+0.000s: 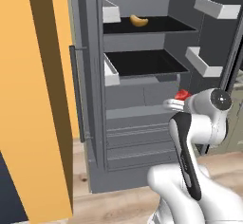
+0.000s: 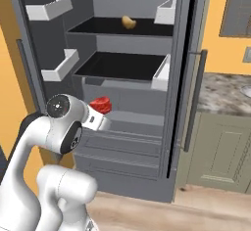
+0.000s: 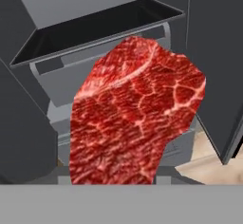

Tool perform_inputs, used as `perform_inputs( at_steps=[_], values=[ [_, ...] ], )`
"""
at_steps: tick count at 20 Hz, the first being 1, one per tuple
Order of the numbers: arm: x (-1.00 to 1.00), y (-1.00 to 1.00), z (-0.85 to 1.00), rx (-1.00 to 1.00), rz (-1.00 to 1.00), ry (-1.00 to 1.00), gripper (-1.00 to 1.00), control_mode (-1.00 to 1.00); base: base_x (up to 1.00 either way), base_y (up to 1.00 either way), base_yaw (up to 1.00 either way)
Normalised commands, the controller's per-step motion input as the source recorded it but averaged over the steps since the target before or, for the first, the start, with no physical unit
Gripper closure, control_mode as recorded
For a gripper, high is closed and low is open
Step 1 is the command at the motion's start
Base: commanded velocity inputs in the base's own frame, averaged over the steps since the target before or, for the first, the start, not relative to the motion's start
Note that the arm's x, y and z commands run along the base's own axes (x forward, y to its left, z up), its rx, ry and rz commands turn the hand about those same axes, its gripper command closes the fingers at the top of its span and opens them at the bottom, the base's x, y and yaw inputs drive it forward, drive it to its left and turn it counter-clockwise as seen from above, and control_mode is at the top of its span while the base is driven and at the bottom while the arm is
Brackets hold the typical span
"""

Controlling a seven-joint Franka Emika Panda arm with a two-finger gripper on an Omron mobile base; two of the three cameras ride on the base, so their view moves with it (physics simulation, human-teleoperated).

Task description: Pick steak from the fridge and place it on the plate on the counter.

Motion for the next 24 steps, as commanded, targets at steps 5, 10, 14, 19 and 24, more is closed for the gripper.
perform_inputs(
  at_steps=[5, 10, 14, 19, 24],
  values=[
    [0.0, 0.0, 0.0, 0.0, 0.0, 0.0, 1.0, 1.0, -0.52, -0.16, 0.0],
    [0.0, 0.0, 0.0, 0.0, 0.0, 0.0, 1.0, 1.0, -0.31, -0.3, 0.0],
    [0.0, 0.0, 0.0, 0.0, 0.0, 0.0, 1.0, 1.0, -0.1, -0.45, 0.0],
    [0.0, 0.0, 0.0, 0.0, 0.0, 0.0, 1.0, 1.0, -0.06, -0.54, 0.0],
    [0.0, 0.0, 0.0, 0.0, 0.0, 0.0, 1.0, 1.0, -0.06, -0.51, 0.0]
  ],
)
